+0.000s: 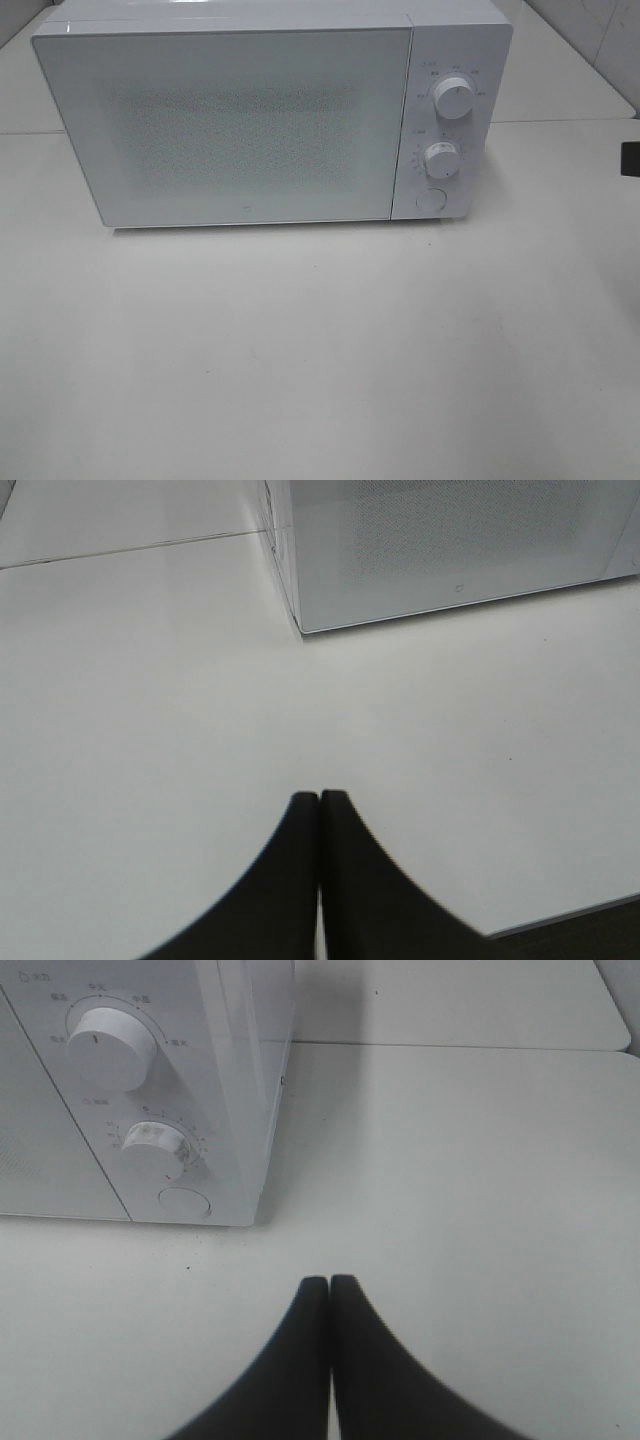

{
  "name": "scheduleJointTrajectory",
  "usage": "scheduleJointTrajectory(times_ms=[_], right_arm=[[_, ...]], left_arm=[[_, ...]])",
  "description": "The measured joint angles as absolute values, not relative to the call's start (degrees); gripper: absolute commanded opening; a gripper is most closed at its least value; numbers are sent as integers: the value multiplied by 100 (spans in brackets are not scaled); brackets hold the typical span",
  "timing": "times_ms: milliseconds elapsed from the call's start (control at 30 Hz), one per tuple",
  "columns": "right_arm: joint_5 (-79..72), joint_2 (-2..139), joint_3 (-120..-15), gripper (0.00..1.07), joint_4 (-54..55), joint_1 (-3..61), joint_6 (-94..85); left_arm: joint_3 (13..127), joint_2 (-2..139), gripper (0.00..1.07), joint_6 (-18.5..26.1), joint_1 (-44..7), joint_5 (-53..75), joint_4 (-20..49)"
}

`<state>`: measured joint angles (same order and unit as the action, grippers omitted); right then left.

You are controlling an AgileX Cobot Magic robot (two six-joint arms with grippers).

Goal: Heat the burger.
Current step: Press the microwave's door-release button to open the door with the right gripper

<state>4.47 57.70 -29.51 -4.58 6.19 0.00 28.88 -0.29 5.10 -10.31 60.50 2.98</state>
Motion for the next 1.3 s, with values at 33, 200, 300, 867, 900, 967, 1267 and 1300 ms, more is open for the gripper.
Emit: scheduleJointTrajectory(times_ms=[33, 200, 300, 867, 900, 967, 1267, 1300], right_arm=[[447, 5770, -2951, 0, -458, 619, 0], [-321, 6537, -2951, 0, -458, 619, 0], [-980, 7196, -2951, 0, -458, 619, 0], [-2893, 9534, -2974, 0, -498, 1524, 286], [-2893, 9534, -2974, 0, -498, 1524, 286], [-3014, 9820, -3071, 0, -498, 1770, 487], [-3146, 10365, -3529, 0, -510, 2063, 1822], [-3191, 10445, -3592, 0, -510, 2063, 2206]], left_arm=[[2888, -29, 0, 510, -1031, 6050, 298], [2888, -29, 0, 510, -1031, 6050, 298], [2888, -29, 0, 510, -1031, 6050, 298], [2888, -29, 0, 510, -1031, 6050, 298], [2888, -29, 0, 510, -1031, 6050, 298], [2888, -29, 0, 510, -1031, 6050, 298], [2888, -29, 0, 510, -1031, 6050, 298], [2888, -29, 0, 510, -1031, 6050, 298]])
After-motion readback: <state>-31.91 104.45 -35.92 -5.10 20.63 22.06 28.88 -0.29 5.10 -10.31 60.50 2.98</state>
